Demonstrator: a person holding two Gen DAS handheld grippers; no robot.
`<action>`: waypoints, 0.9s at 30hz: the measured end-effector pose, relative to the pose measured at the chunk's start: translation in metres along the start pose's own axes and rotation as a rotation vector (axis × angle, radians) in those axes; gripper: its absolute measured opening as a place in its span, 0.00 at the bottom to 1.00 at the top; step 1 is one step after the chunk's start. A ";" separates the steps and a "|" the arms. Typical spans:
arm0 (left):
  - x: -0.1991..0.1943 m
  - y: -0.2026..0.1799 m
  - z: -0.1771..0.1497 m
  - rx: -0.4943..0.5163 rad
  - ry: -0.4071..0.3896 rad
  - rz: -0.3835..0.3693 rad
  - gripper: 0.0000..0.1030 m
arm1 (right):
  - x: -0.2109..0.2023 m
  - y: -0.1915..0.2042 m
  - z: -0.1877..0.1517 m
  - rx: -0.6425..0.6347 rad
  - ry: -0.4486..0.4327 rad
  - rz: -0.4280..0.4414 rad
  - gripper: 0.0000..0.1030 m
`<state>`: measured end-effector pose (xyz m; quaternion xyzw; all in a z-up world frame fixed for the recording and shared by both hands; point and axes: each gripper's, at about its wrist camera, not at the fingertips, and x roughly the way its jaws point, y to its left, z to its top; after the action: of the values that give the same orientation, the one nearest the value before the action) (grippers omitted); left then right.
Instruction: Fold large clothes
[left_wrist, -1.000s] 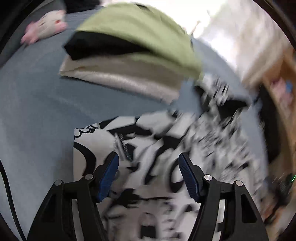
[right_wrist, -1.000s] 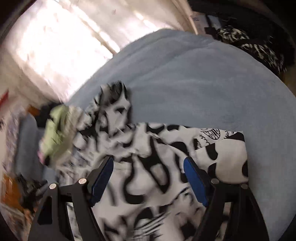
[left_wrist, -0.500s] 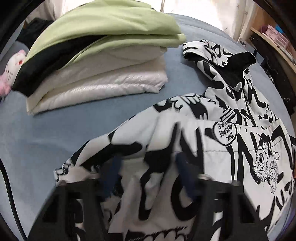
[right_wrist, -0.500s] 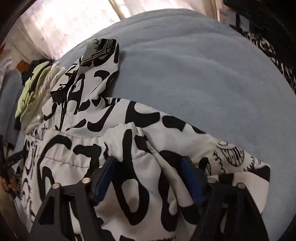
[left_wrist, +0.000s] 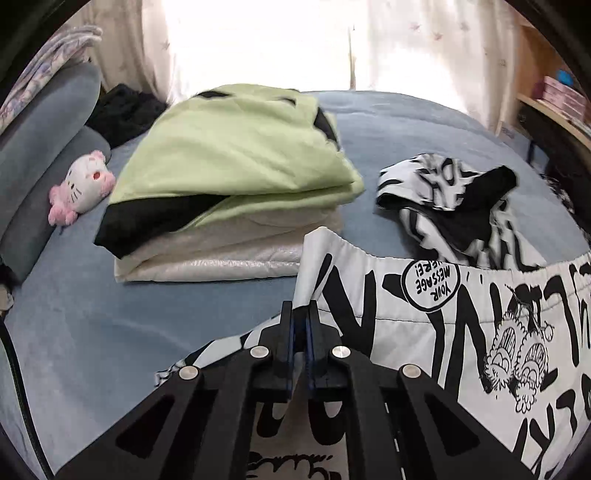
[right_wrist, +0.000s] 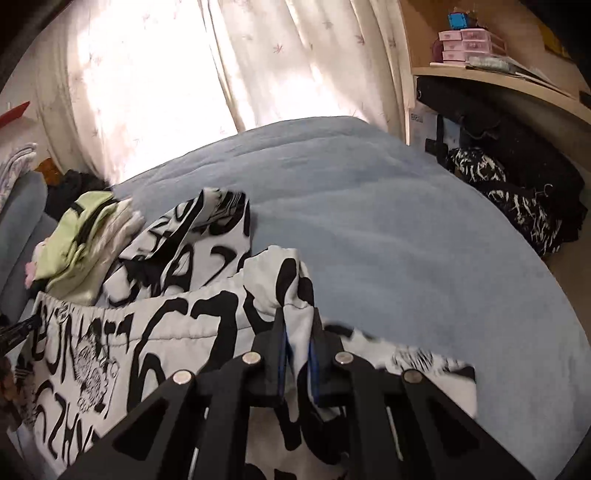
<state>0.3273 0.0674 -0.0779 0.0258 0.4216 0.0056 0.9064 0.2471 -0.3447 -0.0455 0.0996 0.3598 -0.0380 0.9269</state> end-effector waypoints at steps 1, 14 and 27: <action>0.012 -0.002 -0.001 0.003 0.018 0.016 0.03 | 0.009 0.002 0.002 0.004 0.007 -0.012 0.09; 0.050 0.019 -0.010 -0.067 0.121 -0.056 0.08 | 0.073 -0.014 -0.016 0.079 0.178 -0.142 0.39; 0.030 -0.005 -0.013 -0.046 0.068 -0.096 0.05 | 0.048 0.114 -0.021 -0.072 0.133 0.100 0.39</action>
<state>0.3361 0.0637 -0.1094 -0.0152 0.4527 -0.0272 0.8911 0.2848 -0.2285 -0.0750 0.0863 0.4165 0.0279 0.9046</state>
